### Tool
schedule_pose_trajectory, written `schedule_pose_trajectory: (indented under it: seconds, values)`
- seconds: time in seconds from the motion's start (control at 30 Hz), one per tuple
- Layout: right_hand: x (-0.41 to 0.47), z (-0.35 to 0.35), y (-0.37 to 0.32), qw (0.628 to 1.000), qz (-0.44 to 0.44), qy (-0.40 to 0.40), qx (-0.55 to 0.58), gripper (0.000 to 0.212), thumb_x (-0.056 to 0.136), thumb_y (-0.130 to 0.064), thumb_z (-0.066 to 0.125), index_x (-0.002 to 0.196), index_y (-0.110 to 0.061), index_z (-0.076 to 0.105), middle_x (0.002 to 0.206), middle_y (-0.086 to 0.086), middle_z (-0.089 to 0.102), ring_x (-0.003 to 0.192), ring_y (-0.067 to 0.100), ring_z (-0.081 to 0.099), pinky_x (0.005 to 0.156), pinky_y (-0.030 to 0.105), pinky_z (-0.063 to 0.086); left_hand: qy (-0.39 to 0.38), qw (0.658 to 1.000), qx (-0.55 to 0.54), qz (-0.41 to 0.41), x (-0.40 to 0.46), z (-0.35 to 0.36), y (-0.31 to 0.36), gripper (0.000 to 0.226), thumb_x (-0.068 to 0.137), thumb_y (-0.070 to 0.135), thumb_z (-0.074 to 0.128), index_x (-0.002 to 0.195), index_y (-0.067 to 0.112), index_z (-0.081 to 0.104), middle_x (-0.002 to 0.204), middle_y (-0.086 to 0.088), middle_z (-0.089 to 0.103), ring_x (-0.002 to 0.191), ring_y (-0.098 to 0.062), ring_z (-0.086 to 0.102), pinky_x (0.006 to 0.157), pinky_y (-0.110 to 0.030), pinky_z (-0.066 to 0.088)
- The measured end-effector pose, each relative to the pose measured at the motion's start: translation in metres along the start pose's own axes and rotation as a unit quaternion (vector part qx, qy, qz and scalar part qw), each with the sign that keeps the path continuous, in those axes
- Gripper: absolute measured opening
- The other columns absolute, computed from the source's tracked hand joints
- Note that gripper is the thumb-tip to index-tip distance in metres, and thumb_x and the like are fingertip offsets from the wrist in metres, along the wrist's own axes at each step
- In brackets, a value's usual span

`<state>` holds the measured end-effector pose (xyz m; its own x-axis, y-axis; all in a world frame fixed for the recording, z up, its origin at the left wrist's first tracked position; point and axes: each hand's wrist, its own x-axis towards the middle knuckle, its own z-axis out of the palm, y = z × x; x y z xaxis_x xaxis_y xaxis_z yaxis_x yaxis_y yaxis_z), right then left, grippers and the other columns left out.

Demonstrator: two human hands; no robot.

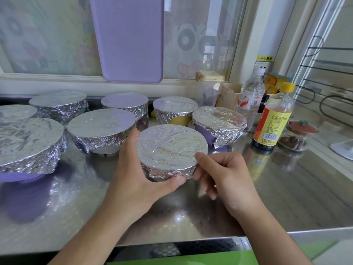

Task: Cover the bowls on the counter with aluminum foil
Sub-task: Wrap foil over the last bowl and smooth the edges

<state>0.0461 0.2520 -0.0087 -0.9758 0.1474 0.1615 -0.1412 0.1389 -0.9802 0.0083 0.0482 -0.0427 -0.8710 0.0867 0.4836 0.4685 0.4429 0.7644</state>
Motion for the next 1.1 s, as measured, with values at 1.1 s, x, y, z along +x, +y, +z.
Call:
schedule_pose_trajectory:
  seconds: [1.1]
  values:
    - [-0.027,0.029,-0.041,0.955,0.243,-0.043,0.165,0.030,0.098,-0.016,0.069,0.079,0.005,0.077,0.073,0.021,0.073,0.036,0.015,0.054,0.033,0.020,0.040,-0.011,1.000,0.015,-0.006,0.003,-0.003,0.000,0.152,0.041,0.084,0.080,0.165,0.023,0.014,0.163,0.011,0.026,0.148,0.002,0.027,0.107,0.001,0.017]
